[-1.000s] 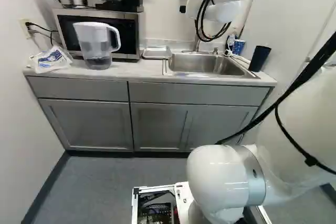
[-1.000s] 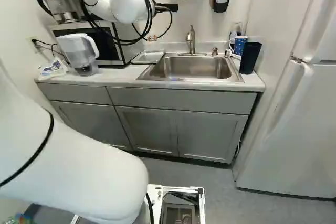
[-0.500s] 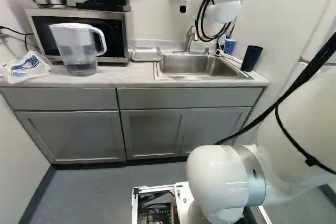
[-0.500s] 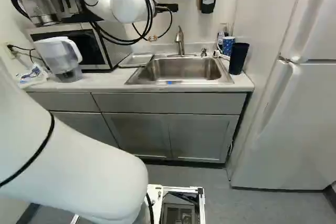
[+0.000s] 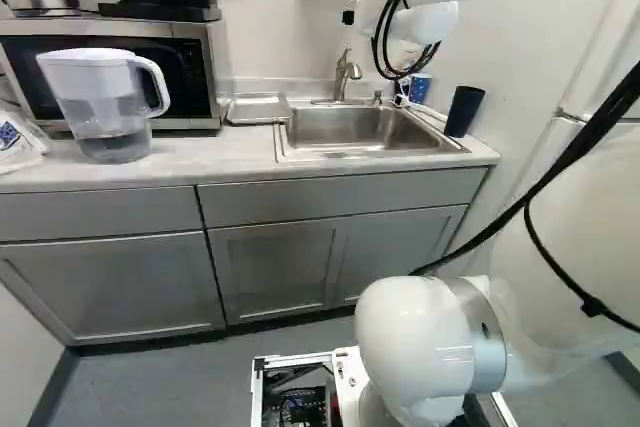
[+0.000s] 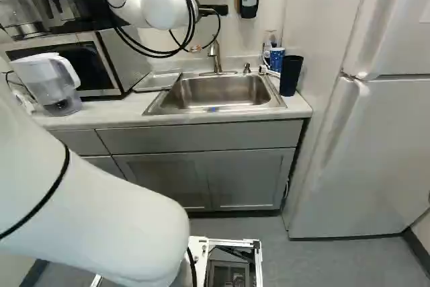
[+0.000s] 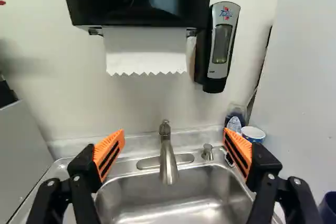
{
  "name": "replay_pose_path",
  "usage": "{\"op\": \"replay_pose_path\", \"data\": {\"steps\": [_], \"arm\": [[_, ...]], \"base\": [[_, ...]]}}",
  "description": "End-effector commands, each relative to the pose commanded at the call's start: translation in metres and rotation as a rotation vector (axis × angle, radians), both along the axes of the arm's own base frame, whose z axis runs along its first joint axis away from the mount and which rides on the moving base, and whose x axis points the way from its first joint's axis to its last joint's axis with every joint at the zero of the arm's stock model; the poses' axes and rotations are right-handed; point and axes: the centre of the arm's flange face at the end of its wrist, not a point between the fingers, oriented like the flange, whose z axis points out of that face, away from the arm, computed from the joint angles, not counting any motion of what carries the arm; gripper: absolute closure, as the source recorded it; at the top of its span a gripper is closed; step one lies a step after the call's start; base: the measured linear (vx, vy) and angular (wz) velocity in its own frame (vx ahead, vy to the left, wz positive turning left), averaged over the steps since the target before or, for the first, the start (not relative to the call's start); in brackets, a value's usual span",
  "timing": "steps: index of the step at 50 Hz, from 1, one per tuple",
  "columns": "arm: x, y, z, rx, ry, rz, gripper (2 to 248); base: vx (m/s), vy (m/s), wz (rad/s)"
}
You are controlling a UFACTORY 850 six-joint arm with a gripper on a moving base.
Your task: Rinse the cup and place it in the tray
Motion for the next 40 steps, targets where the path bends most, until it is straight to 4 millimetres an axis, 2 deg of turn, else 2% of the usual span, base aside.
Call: {"op": "replay_pose_path", "data": {"steps": [29,40], "arm": [[0.0,0.0,0.0,0.0,0.0,0.0,3],[0.0,0.0,0.0,0.0,0.0,0.0,3]], "base": [[0.076,-0.03,-0.164],[0.064,-0.006,-0.03]]}}
